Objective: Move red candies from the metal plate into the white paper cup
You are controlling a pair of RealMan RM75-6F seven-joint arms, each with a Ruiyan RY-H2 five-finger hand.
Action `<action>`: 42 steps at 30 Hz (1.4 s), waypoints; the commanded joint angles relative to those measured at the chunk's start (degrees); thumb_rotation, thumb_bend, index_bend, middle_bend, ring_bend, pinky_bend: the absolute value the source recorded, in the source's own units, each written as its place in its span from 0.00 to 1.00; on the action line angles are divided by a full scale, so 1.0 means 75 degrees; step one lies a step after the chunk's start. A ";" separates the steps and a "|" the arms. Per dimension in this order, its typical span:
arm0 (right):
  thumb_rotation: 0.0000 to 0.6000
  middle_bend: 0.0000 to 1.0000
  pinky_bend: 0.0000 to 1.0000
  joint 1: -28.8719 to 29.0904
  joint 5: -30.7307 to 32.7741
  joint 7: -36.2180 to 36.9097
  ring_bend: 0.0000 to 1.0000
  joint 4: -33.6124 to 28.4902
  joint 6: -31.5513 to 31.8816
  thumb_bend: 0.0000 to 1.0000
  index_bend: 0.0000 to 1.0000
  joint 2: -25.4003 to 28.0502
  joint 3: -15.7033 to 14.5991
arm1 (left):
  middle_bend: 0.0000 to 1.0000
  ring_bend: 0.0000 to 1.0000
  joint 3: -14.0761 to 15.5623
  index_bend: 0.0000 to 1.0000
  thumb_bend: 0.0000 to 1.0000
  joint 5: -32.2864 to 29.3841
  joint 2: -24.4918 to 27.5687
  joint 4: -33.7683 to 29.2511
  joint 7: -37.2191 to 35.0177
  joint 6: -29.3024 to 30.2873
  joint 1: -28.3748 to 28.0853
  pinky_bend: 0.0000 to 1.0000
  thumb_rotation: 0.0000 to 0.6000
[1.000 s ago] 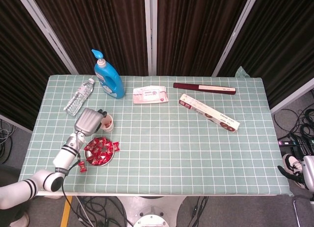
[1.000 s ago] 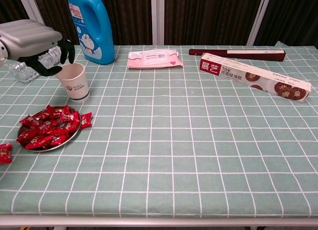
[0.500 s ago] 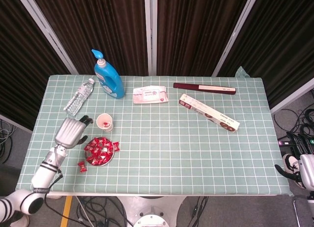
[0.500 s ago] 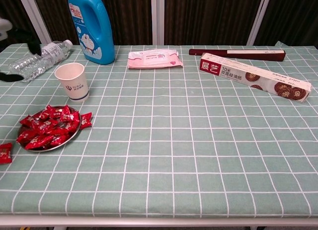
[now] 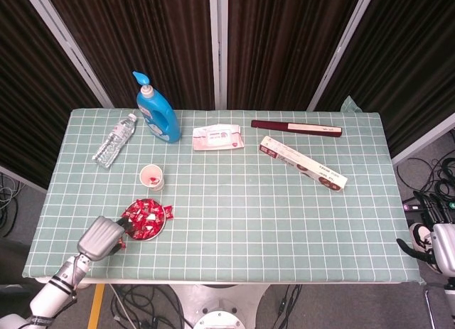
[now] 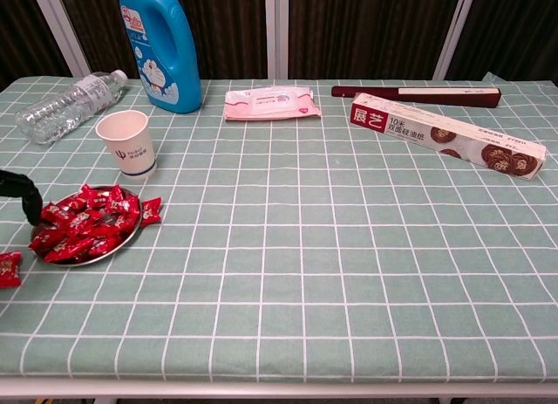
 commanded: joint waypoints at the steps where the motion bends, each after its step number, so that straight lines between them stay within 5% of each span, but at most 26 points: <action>1: 1.00 0.11 0.37 -0.0010 0.0006 0.0000 0.06 0.0000 0.0009 0.10 0.00 -0.0001 -0.0006 | 0.48 0.94 0.0113 0.48 0.25 0.0190 -0.0179 0.0266 0.0066 0.0024 0.0103 1.00 1.00; 24: 1.00 0.11 0.38 0.0020 0.0073 -0.0095 0.06 -0.0077 -0.0064 0.10 0.00 0.0025 -0.0001 | 0.49 0.94 0.0043 0.50 0.26 0.0273 -0.0771 0.1336 0.0177 -0.0071 0.0514 1.00 1.00; 42: 1.00 0.12 0.38 0.0011 0.0104 -0.0147 0.08 -0.0127 -0.0063 0.10 0.00 0.0029 0.0003 | 0.53 0.96 -0.0077 0.53 0.41 0.0303 -0.1007 0.1987 -0.0608 -0.0288 0.0441 1.00 1.00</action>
